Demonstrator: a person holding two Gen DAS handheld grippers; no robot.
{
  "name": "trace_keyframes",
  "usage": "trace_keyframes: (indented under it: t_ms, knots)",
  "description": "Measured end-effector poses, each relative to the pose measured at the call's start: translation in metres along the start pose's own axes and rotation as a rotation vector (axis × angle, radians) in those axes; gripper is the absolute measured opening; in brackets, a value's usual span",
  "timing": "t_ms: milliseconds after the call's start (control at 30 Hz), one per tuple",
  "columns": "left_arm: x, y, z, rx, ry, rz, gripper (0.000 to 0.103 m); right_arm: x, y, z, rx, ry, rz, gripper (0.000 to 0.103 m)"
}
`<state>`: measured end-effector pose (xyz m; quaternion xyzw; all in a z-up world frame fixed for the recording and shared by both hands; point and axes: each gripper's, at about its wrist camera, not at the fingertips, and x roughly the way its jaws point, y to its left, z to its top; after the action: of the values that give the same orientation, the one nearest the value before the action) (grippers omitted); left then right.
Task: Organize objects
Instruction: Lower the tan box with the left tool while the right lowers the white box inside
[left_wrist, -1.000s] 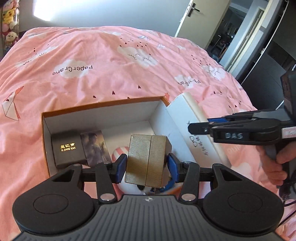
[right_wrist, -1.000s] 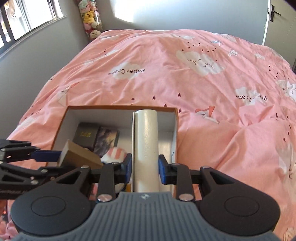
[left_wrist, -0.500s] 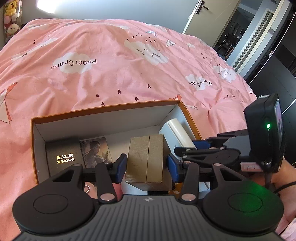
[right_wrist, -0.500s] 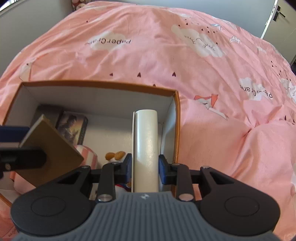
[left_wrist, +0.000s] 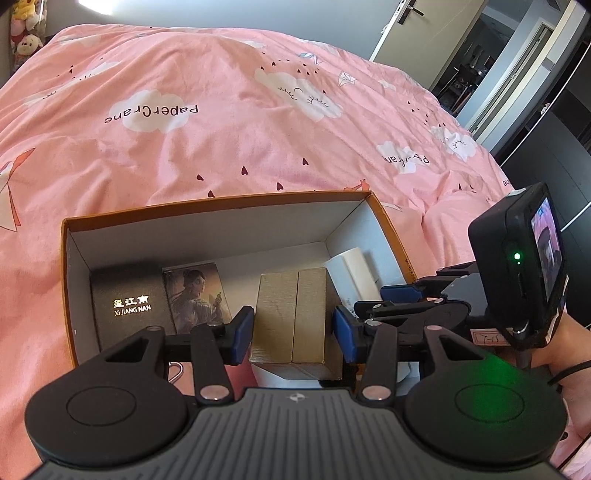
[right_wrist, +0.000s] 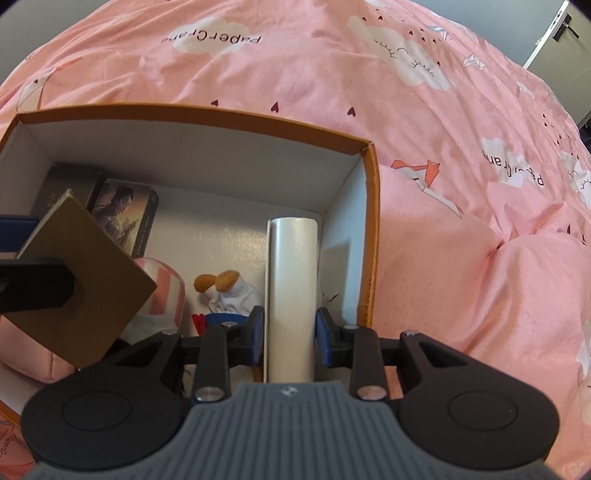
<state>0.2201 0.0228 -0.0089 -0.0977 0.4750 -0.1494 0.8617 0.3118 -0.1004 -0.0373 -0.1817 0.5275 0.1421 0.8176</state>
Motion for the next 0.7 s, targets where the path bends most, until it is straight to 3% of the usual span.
trace_keyframes:
  t_ms: [167, 233, 467, 700]
  knots:
    - [-0.001, 0.000, 0.001, 0.001, -0.006, -0.013, 0.053, -0.006, -0.003, -0.001, -0.026, 0.002, 0.005, 0.029]
    - [-0.003, -0.001, 0.003, 0.002, -0.014, -0.023, 0.053, -0.010, -0.003, -0.002, -0.064, -0.011, 0.009, 0.018]
    - [-0.002, -0.012, 0.019, 0.028, -0.041, -0.013, 0.053, -0.004, -0.009, -0.010, -0.139, 0.004, 0.040, 0.006]
    - [0.014, -0.024, 0.030, 0.130, -0.041, 0.012, 0.053, -0.004, -0.016, -0.014, -0.144, -0.016, 0.086, 0.004]
